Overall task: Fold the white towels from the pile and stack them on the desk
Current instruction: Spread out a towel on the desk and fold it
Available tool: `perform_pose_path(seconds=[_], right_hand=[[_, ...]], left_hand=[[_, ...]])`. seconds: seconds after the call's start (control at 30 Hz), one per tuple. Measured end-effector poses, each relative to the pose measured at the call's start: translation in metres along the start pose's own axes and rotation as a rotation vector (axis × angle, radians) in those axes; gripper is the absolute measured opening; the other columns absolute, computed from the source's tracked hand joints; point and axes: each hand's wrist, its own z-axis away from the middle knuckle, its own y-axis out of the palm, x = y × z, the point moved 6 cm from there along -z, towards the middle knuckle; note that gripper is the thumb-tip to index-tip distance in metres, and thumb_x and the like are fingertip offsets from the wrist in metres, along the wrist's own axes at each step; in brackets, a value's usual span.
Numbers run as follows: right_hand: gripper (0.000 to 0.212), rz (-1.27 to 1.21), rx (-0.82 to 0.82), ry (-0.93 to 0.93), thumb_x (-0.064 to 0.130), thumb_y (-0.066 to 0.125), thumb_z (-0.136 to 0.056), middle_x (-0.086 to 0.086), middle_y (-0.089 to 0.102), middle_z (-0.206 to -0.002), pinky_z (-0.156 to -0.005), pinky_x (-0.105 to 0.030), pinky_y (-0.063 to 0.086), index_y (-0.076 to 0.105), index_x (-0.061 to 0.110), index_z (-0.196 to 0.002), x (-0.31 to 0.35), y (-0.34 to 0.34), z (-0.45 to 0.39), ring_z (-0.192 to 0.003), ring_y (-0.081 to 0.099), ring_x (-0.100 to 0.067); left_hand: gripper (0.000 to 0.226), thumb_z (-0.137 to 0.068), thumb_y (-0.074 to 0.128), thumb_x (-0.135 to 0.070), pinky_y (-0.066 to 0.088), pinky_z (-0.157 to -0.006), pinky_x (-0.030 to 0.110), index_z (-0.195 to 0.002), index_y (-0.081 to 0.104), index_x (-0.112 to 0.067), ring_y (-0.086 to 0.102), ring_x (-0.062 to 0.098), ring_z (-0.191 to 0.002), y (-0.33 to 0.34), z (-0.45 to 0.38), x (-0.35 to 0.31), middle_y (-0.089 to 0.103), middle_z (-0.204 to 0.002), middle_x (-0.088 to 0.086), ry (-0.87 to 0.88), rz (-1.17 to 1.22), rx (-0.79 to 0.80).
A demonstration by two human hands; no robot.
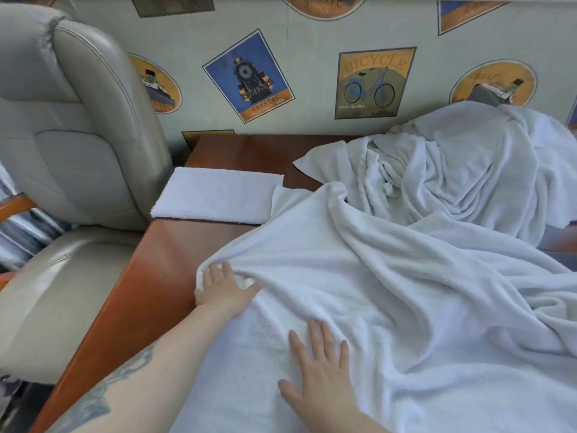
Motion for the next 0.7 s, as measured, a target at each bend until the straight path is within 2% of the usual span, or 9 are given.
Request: perform_pose_path(seconds=[0.03, 0.13, 0.23, 0.33, 0.4, 0.47, 0.53, 0.6, 0.7], right_hand=[[0.09, 0.012, 0.025, 0.005, 0.069, 0.058, -0.063, -0.02, 0.017, -0.16, -0.109, -0.047, -0.008, 0.043, 0.037, -0.146, 0.009, 0.006, -0.005, -0.149, 0.005, -0.03], [0.097, 0.033, 0.098, -0.054, 0.075, 0.062, -0.057, -0.014, 0.011, -0.161, -0.11, -0.05, -0.014, 0.037, 0.046, -0.146, 0.037, 0.019, -0.017, -0.15, 0.012, -0.028], [0.095, -0.139, 0.239, -0.126, 0.054, 0.066, -0.076, 0.009, -0.035, -0.151, -0.109, -0.046, -0.029, 0.01, 0.048, -0.152, 0.055, 0.033, -0.042, -0.139, -0.038, -0.016], [0.067, -0.398, 0.144, -0.061, 0.042, 0.065, -0.083, 0.015, -0.003, -0.162, -0.119, -0.035, -0.013, 0.039, 0.041, -0.145, 0.057, 0.017, -0.056, -0.15, -0.01, -0.008], [0.047, -0.52, -0.123, 0.065, 0.03, 0.061, -0.088, 0.012, 0.023, -0.159, -0.117, -0.02, 0.004, 0.054, 0.032, -0.135, 0.044, 0.005, -0.046, -0.148, 0.016, -0.008], [0.043, -0.494, -0.395, 0.292, 0.018, 0.06, -0.087, 0.007, 0.036, -0.154, -0.117, -0.024, 0.016, 0.058, 0.025, -0.13, 0.022, 0.003, -0.021, -0.143, 0.03, -0.016], [0.053, -0.405, -0.504, 0.523, 0.019, 0.06, -0.087, 0.001, 0.031, -0.156, -0.119, -0.035, 0.016, 0.05, 0.023, -0.139, -0.001, 0.01, 0.011, -0.146, 0.026, -0.021], [0.064, -0.3, -0.442, 0.769, 0.036, 0.05, -0.094, 0.0, 0.012, -0.163, -0.119, -0.038, 0.006, 0.024, 0.027, -0.153, -0.031, 0.023, 0.046, -0.151, 0.007, -0.019], [0.062, -0.267, -0.338, 0.851, 0.044, 0.033, -0.102, 0.003, -0.003, -0.165, -0.12, -0.031, 0.006, 0.006, 0.027, -0.156, -0.068, 0.033, 0.088, -0.151, -0.004, -0.014]], left_hand=[[0.11, -0.081, 0.033, -0.084, 0.012, -0.118, 0.049, -0.154, -0.014, -0.017, -0.014, 0.025, -0.149, -0.002, -0.003, 0.012, -0.016, -0.162, 0.007, -0.001, -0.041, 0.004], [0.113, -0.079, 0.035, -0.085, 0.009, -0.118, 0.049, -0.153, -0.016, -0.017, -0.015, 0.027, -0.149, -0.013, -0.017, 0.046, -0.017, -0.162, 0.008, -0.015, -0.1, -0.008], [0.102, -0.086, 0.033, -0.078, 0.008, -0.117, 0.051, -0.155, -0.01, -0.017, -0.011, 0.028, -0.15, -0.028, -0.029, 0.068, -0.012, -0.163, 0.009, -0.041, -0.1, -0.03], [0.08, -0.098, 0.038, -0.053, 0.006, -0.12, 0.049, -0.155, 0.001, -0.011, -0.003, 0.027, -0.15, -0.034, -0.026, 0.062, -0.002, -0.163, 0.01, 0.013, -0.056, -0.141], [0.069, -0.1, 0.04, -0.036, 0.004, -0.121, 0.045, -0.155, 0.005, -0.012, -0.003, 0.022, -0.151, -0.024, -0.008, 0.037, -0.001, -0.164, 0.006, 0.169, -0.033, -0.245], [0.067, -0.1, 0.04, -0.033, -0.001, -0.12, 0.04, -0.155, 0.005, -0.016, -0.006, 0.018, -0.15, 0.003, 0.025, 0.0, -0.006, -0.164, 0.002, 0.373, -0.003, -0.267], [0.067, -0.1, 0.037, -0.035, -0.007, -0.119, 0.038, -0.156, 0.003, -0.02, -0.012, 0.017, -0.15, 0.039, 0.066, -0.038, -0.013, -0.163, 0.0, 0.585, -0.023, -0.207], [0.065, -0.1, 0.035, -0.036, -0.012, -0.119, 0.038, -0.156, 0.004, -0.022, -0.017, 0.017, -0.149, 0.075, 0.109, -0.069, -0.018, -0.162, -0.002, 0.803, -0.083, -0.119], [0.059, -0.102, 0.03, -0.038, -0.012, -0.119, 0.037, -0.156, 0.01, -0.026, -0.017, 0.016, -0.149, 0.116, 0.155, -0.096, -0.016, -0.162, -0.007, 1.012, -0.177, -0.011]])
